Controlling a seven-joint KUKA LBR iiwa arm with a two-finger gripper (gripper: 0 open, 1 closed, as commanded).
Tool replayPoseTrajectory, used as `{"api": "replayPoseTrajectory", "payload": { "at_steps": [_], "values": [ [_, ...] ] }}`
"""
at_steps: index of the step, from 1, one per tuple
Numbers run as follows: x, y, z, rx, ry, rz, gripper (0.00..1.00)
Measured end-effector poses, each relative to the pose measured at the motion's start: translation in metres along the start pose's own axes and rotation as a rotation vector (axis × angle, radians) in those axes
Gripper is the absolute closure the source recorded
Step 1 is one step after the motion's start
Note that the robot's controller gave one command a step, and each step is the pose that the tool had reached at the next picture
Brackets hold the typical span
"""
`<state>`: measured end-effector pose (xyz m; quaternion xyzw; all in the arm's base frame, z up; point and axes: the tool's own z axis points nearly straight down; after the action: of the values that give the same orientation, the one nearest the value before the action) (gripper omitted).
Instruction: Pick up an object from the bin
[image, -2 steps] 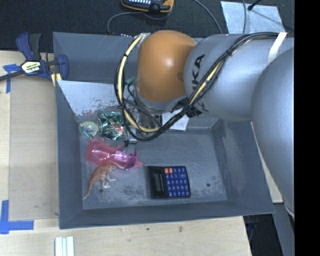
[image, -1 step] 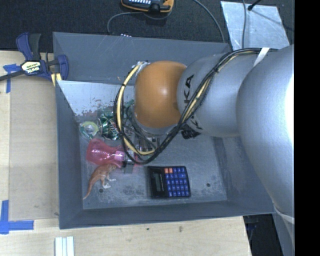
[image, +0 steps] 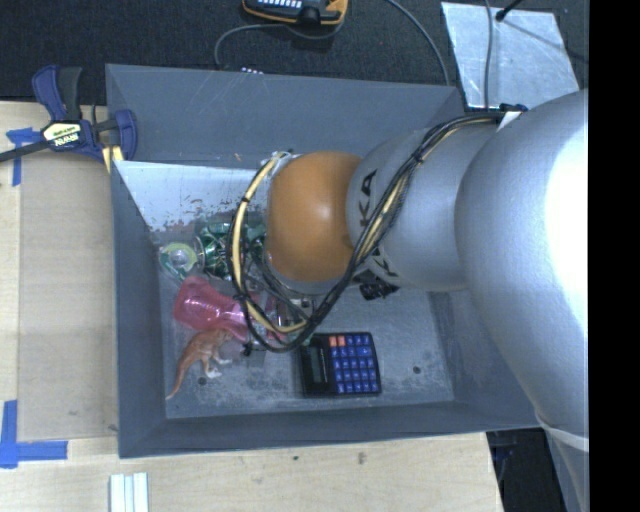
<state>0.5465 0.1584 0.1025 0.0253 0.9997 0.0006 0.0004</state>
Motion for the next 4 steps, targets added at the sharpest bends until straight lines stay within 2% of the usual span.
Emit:
{"api": "replayPoseTrajectory", "payload": {
  "at_steps": [1,3,4],
  "values": [
    [-0.025,0.006,0.030,-0.003,-0.005,0.391,1.00],
    [-0.026,0.009,0.026,-0.003,-0.006,0.386,1.00],
    [-0.033,0.013,0.017,-0.003,-0.005,0.383,1.00]
  ]
}}
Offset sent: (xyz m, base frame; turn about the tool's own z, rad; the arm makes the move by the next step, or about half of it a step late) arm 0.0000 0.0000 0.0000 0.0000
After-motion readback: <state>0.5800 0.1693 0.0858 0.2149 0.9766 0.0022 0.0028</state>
